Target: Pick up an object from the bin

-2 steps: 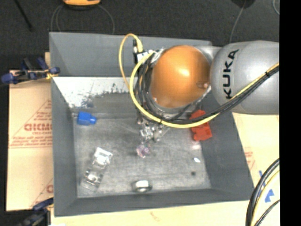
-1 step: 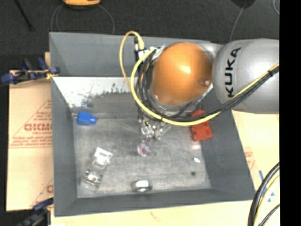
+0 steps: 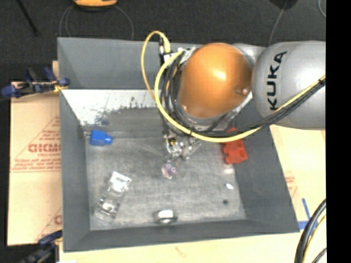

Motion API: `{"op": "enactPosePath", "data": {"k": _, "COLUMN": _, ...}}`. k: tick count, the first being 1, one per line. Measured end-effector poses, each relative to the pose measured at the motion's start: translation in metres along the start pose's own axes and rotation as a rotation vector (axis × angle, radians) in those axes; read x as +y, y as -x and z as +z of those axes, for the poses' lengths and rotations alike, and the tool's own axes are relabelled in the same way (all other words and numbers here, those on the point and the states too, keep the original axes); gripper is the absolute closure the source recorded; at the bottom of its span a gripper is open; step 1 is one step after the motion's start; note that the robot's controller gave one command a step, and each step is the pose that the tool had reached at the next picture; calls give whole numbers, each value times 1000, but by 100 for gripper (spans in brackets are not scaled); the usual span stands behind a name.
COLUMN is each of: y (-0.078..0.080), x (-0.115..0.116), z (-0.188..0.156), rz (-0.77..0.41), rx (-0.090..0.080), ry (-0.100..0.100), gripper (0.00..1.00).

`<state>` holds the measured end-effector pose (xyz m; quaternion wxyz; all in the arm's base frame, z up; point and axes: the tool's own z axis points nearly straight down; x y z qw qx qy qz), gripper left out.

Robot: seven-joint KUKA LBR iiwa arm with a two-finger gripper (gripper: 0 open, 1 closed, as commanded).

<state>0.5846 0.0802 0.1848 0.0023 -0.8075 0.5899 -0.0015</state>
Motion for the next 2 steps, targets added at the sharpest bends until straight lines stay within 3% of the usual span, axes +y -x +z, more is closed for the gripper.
{"op": "enactPosePath", "data": {"k": 2, "y": 0, "x": -2, "z": -7, "rz": 16, "rx": -4, "ry": -1, "gripper": 100}}
